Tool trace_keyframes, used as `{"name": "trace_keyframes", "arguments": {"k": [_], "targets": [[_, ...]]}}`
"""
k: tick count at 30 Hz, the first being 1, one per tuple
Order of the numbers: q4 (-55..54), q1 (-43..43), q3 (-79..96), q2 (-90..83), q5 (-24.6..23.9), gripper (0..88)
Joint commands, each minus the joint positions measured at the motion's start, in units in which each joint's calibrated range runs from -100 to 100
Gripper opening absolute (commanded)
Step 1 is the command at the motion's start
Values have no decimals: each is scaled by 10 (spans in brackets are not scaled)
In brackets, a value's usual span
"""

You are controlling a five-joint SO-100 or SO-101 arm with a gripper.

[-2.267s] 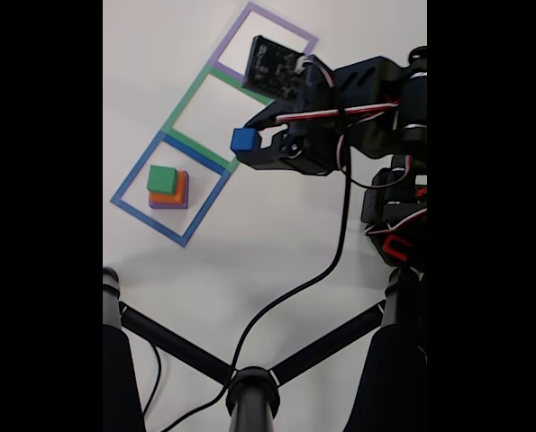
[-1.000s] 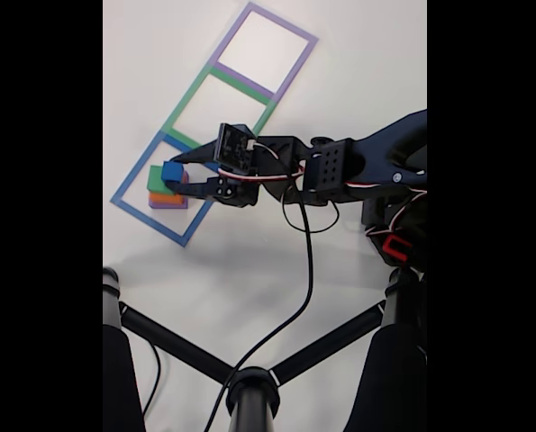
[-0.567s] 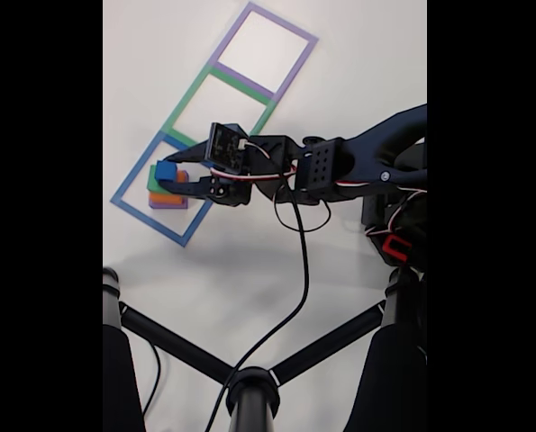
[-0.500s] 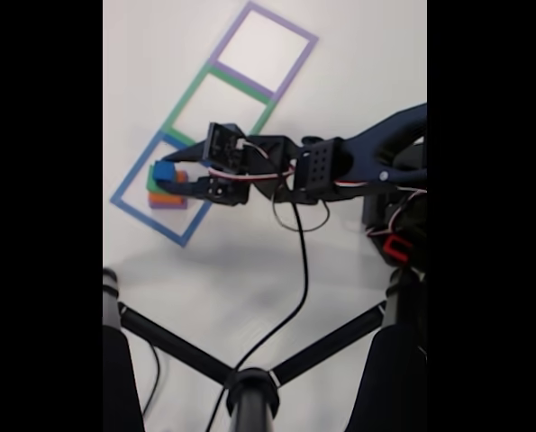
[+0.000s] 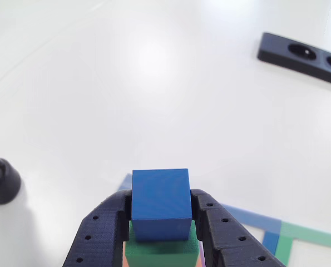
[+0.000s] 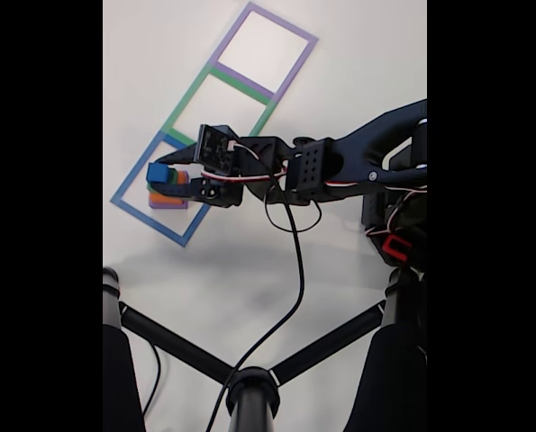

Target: Tower of hanoi

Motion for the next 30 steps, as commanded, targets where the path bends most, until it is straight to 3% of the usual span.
{"name": "trace_keyframes", "arguments": {"k": [1,9,22,30], "targets": [[-14,-3,-25,-2,10,38],[-16,1,-20,-1,10,147],[-9,2,-32,-38,10,197],[226,5,-125,-167,10,126]]}}
